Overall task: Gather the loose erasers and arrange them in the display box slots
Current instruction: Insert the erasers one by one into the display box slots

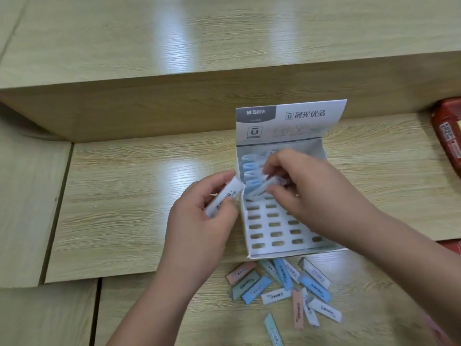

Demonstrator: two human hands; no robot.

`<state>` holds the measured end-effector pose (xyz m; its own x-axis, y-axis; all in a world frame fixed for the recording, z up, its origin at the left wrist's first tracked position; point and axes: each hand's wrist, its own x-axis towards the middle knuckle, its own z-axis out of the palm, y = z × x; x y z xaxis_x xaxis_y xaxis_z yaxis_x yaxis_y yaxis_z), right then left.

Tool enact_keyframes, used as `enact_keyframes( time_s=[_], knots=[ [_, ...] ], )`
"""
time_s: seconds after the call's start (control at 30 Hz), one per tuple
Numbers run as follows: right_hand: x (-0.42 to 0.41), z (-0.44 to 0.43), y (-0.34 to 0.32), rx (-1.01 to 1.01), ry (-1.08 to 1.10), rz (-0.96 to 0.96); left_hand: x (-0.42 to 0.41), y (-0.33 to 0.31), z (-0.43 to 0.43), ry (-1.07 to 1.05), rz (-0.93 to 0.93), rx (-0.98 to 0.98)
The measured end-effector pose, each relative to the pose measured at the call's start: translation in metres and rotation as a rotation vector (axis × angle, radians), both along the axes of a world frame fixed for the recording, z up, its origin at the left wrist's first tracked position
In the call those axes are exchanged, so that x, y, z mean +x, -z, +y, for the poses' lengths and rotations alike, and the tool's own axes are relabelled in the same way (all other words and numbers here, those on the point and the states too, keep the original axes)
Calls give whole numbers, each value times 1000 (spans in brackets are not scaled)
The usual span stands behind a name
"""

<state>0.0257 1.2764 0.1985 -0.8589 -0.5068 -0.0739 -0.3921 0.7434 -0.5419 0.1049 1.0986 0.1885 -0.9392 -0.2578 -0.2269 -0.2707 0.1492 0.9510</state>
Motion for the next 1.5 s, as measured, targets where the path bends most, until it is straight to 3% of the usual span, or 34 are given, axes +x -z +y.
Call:
enact_keyframes(
  time_s=[0.4, 0.67, 0.77, 0.87, 1.17, 1.3, 1.5],
  knots=[
    [11, -3, 13, 50, -262, 362, 5, 1, -3, -48, -5, 21],
    [13, 0, 12, -6, -184, 321, 8, -8, -5, -47, 5, 24],
    [11, 3, -7, -134, -43, 263, 4, -14, -4, -17, 25, -2],
    [11, -2, -25, -266, -113, 188, -1, -20, 1, 62, 57, -115],
    [11, -18, -22, -275, -148, 130, -10, -24, 16, 172, 73, -269],
    [9, -4, -9, -305, -30, 142, -9, -9, 13, 142, 55, -290],
    [12, 6, 8, -229, 8, 92, -4, 7, 7, 87, -16, -97]
  ],
)
